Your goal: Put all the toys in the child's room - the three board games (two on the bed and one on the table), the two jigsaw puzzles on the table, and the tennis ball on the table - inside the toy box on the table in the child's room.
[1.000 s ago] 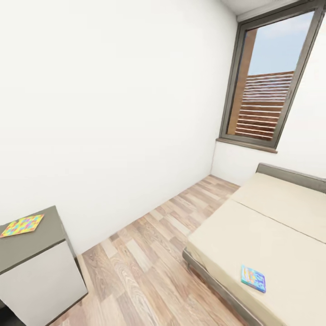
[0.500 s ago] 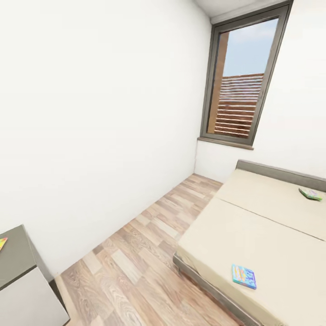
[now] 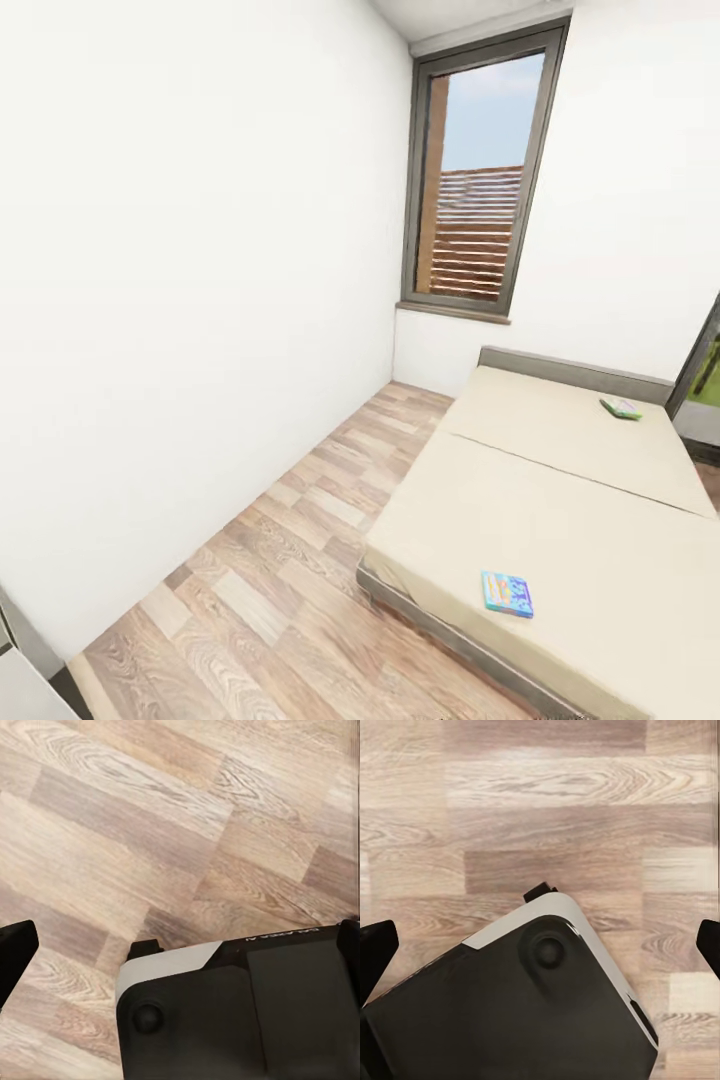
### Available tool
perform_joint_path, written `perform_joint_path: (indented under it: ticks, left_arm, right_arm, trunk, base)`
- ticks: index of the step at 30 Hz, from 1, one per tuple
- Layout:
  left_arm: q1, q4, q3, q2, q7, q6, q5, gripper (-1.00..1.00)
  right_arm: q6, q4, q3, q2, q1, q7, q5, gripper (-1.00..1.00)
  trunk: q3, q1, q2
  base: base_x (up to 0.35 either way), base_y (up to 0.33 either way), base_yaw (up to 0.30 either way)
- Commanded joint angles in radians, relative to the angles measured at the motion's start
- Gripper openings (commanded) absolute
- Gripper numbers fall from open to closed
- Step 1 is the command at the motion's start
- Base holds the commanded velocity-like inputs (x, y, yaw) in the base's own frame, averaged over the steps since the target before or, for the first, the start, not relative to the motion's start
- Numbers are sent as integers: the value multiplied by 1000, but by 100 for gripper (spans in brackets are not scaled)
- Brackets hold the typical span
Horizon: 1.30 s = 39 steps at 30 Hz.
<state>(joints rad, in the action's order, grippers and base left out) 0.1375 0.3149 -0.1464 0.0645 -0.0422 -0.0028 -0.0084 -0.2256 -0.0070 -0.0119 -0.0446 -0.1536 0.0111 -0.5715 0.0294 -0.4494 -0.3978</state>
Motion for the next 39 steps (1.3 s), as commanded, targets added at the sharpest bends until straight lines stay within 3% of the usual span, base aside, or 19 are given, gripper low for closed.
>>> perform_joint_path:
  ticks: [1,39]
  left_arm:
    - [1,1,-5,0,-4,0,-1,100]
    - [1,0,-5,0,-5,0,-1,100]
  right_arm:
    - [-3,1,-1,0,-1,1,-2,100]
    - [-3,1,-1,0,-1,0,-1,100]
  trunk:
    - [2,-1,-2]
    - [2,-1,-2]
  base:
    - [1,3,-280]
    - [0,0,-280]
